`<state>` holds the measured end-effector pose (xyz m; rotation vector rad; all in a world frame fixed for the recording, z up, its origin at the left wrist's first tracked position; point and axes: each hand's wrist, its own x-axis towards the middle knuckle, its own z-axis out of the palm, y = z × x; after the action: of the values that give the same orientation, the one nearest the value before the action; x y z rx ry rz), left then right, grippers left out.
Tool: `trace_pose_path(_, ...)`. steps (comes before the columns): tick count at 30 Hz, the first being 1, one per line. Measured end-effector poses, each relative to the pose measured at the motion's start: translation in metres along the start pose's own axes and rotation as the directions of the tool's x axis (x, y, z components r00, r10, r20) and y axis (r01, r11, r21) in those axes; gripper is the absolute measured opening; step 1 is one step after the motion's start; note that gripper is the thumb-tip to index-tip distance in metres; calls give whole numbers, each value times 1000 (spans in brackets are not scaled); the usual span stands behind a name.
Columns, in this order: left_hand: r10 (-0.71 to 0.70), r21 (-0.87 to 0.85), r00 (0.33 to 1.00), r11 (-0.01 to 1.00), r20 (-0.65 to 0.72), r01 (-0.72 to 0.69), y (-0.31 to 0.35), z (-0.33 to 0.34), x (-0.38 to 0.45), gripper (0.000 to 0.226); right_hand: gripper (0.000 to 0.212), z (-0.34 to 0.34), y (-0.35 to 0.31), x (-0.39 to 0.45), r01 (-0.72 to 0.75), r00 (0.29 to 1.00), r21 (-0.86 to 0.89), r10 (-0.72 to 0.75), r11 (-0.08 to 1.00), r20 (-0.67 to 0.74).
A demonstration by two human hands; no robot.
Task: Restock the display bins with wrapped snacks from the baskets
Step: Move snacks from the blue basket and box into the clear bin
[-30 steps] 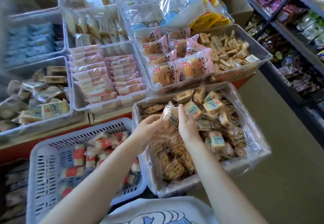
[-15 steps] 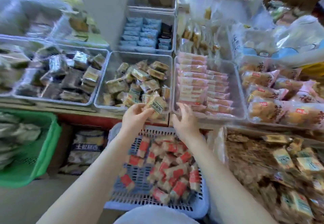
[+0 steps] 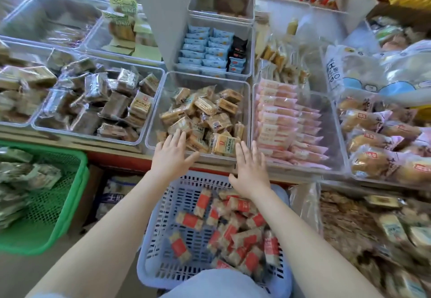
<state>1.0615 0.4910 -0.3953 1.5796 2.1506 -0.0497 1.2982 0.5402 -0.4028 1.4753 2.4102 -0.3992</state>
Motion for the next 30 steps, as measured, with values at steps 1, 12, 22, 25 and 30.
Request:
trace_pose_path(1, -14, -3, 1000, 1000, -6, 14, 0, -2, -1, 86, 89, -2, 0, 1, 5, 1000, 4, -5, 1000, 15)
trace_pose_path(12, 250, -304, 968, 925, 28, -230, 165, 12, -64, 26, 46, 14, 83, -104, -78, 958, 505, 204, 860, -199)
trace_pose_path(22, 427, -371, 769, 890, 476, -264, 378, 132, -126, 23, 58, 127, 337, -285, -799, 489, 463, 863, 384, 128)
trace_pose_path(25, 375, -374, 783, 906, 496, -197, 411, 151, -140, 22, 61, 151, 373, -309, -796, 489, 524, 831, 302, 264)
trace_pose_path(30, 256, -463, 821, 886, 511, 12, 431, 173, -150, 19, 56, 136, 374, -316, -711, 556, 655, 776, 257, 299)
